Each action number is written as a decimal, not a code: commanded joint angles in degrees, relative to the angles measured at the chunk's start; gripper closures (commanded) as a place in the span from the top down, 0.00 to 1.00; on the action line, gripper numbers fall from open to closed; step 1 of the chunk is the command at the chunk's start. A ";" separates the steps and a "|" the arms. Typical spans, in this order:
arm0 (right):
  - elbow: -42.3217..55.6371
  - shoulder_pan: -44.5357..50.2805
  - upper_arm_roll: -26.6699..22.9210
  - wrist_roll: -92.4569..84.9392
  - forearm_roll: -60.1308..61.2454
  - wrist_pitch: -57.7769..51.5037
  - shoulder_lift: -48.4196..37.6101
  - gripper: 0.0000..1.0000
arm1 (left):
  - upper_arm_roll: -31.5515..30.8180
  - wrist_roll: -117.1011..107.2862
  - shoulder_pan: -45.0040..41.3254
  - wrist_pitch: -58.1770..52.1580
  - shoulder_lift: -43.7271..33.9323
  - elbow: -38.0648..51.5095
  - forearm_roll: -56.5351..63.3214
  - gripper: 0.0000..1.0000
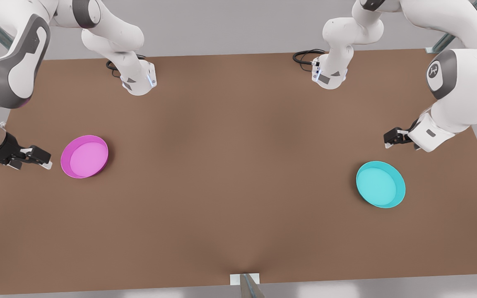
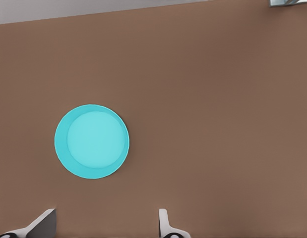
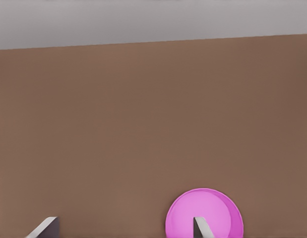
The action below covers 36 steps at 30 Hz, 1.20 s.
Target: Flip the blue plate over with the left arm, and stack the pink plate on top of the blue plate with the right arm
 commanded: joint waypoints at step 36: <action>0.44 -0.43 -0.35 -0.18 -1.32 0.62 -0.70 1.00 | 21.01 49.97 15.30 23.63 35.11 -11.78 -41.87 1.00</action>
